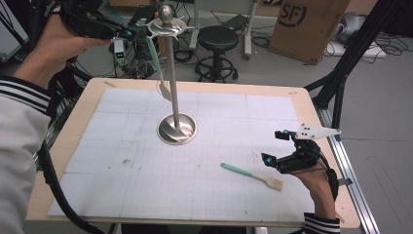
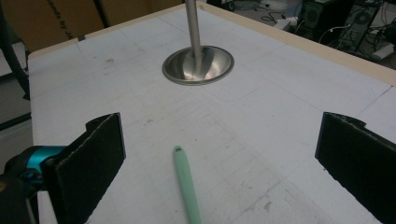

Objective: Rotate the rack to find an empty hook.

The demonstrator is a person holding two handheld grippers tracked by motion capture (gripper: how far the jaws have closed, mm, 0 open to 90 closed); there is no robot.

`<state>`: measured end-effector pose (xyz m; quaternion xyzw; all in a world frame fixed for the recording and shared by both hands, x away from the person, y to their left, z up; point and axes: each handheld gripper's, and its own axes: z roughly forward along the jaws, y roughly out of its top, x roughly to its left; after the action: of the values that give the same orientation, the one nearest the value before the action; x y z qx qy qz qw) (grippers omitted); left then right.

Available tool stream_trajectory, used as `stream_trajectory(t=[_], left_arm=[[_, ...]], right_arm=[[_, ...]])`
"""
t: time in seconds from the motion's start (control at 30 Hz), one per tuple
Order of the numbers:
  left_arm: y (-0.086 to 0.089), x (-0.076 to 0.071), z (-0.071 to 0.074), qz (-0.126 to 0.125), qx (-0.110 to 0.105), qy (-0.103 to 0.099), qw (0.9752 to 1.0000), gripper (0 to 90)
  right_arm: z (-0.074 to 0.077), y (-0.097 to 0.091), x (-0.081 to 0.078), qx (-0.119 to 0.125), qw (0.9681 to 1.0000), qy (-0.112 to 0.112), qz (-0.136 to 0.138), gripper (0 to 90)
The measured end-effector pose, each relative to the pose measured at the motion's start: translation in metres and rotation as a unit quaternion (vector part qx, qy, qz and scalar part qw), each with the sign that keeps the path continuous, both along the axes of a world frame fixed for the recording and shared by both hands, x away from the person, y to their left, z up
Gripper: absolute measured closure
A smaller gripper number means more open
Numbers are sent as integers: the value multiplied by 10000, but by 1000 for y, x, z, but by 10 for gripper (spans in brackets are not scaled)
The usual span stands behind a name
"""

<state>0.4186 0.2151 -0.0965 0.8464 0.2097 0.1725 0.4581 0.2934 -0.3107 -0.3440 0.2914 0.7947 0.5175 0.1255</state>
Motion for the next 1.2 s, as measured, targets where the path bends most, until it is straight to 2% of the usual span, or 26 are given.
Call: stream_trajectory(t=[0.23, 0.33, 0.53, 0.8, 0.93, 1.2], left_arm=[[-2, -17, 5, -42, 119, -4, 9999, 899], [-2, -25, 4, -65, 27, -17, 10000, 899], [-4, -39, -2, -67, 135, -5, 9999, 899], [-9, -58, 5, -93, 105, -96, 9999, 899], [-16, -64, 6, -141, 117, -130, 9997, 899], [-32, -67, 9, -213, 100, -177, 9996, 899]], right_arm=[[-2, -1, 1, -19, 10000, 19, -17, 4], [-2, -1, 1, -23, 10000, 19, -40, 3], [-2, -2, 0, -9, 10000, 16, -12, 4], [-2, -2, -1, 6, 10000, 10, -13, 4], [-3, 0, -1, -60, 10000, 16, -11, 4], [-2, -2, -1, -23, 10000, 9, 14, 4]])
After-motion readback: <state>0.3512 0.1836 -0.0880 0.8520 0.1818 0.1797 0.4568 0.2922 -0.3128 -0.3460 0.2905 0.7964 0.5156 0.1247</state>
